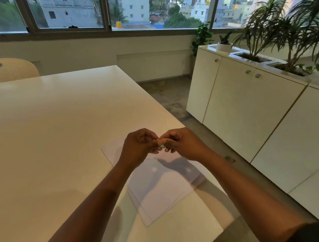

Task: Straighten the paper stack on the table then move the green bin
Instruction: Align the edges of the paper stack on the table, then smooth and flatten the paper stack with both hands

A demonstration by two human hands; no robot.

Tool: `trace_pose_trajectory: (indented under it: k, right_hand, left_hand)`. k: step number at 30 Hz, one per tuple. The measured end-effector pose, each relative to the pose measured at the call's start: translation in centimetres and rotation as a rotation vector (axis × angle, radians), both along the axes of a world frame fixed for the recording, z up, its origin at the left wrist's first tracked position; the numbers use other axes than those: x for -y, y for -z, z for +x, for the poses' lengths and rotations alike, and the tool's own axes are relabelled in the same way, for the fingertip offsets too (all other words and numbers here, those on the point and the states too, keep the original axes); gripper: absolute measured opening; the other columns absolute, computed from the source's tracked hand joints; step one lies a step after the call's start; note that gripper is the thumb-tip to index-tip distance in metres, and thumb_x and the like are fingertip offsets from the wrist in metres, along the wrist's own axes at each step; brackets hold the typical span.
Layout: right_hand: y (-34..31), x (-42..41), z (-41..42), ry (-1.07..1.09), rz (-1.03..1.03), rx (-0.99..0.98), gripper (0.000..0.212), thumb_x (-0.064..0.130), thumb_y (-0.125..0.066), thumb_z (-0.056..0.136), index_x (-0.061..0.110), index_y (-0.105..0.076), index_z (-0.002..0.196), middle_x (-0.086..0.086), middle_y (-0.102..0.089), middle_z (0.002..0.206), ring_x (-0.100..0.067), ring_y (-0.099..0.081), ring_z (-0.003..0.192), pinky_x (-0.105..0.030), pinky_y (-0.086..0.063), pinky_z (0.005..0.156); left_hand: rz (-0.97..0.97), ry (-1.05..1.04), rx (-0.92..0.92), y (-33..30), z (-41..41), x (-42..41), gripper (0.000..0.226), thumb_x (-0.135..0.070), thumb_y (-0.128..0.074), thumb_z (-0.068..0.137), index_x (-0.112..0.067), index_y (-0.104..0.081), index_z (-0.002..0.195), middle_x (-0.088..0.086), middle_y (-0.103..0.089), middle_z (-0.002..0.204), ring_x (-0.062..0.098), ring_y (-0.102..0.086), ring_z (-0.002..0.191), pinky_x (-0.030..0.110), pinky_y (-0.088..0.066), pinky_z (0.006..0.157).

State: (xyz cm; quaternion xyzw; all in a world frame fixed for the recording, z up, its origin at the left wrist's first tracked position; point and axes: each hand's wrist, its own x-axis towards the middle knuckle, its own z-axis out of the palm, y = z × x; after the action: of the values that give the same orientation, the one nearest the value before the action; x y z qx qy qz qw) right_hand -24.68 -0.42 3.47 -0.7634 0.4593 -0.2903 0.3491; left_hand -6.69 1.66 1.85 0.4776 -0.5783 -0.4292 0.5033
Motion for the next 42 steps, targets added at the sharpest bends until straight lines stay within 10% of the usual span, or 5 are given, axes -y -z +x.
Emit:
trace_pose_trajectory:
  k: [6, 11, 15, 32, 42]
  right_hand:
    - [1.7, 2.2, -0.8, -0.017, 0.124, 0.09, 0.015, 0.018, -0.067, 0.089, 0.012, -0.075, 0.1, -0.005, -0.075, 0.083, -0.013, -0.07, 0.068, -0.025, -0.058, 0.068]
    - [3.1, 3.4, -0.3, -0.014, -0.149, -0.205, 0.018, 0.026, -0.069, 0.086, 0.02, -0.076, 0.101, 0.004, -0.075, 0.098, -0.001, -0.065, 0.08, 0.0, -0.037, 0.071]
    - [4.3, 2.6, 1.3, -0.194, -0.193, -0.253, 0.016, 0.016, -0.068, 0.082, 0.018, -0.078, 0.094, -0.003, -0.075, 0.098, -0.013, -0.067, 0.09, -0.01, -0.043, 0.083]
    - [3.1, 4.5, 0.4, -0.497, -0.213, -0.574, 0.022, 0.016, -0.06, 0.089, 0.019, -0.075, 0.104, -0.004, -0.07, 0.107, -0.018, -0.064, 0.098, -0.021, -0.046, 0.091]
    - [1.9, 16.9, -0.3, 0.013, -0.249, -0.341, 0.013, 0.018, -0.07, 0.085, 0.008, -0.077, 0.09, -0.008, -0.076, 0.092, -0.015, -0.065, 0.076, -0.016, -0.039, 0.074]
  left_hand:
    - [0.044, -0.036, 0.112, 1.2, 0.3, 0.1, 0.025, 0.012, -0.074, 0.075, -0.009, -0.071, 0.088, 0.007, -0.075, 0.089, 0.023, -0.074, 0.079, 0.034, -0.06, 0.073]
    - [-0.048, -0.259, 0.799, 4.2, 2.5, 0.1, 0.043, 0.008, -0.051, 0.089, -0.012, -0.065, 0.124, 0.005, -0.062, 0.134, 0.019, -0.055, 0.127, 0.021, -0.038, 0.104]
    - [0.02, -0.237, 1.073, 6.8, 2.8, -0.2, 0.048, -0.009, -0.038, 0.102, -0.009, -0.036, 0.15, 0.01, -0.029, 0.16, 0.021, -0.023, 0.149, 0.035, -0.017, 0.12]
    - [-0.001, -0.339, 1.003, 8.7, 2.6, -1.1, 0.046, -0.021, -0.025, 0.107, -0.021, -0.034, 0.152, -0.006, -0.028, 0.16, 0.002, -0.017, 0.148, 0.02, -0.008, 0.119]
    - [-0.008, -0.532, 0.831, 6.3, 3.2, -1.7, 0.042, -0.006, -0.046, 0.1, -0.007, -0.05, 0.142, 0.007, -0.046, 0.15, 0.018, -0.038, 0.142, 0.029, -0.027, 0.118]
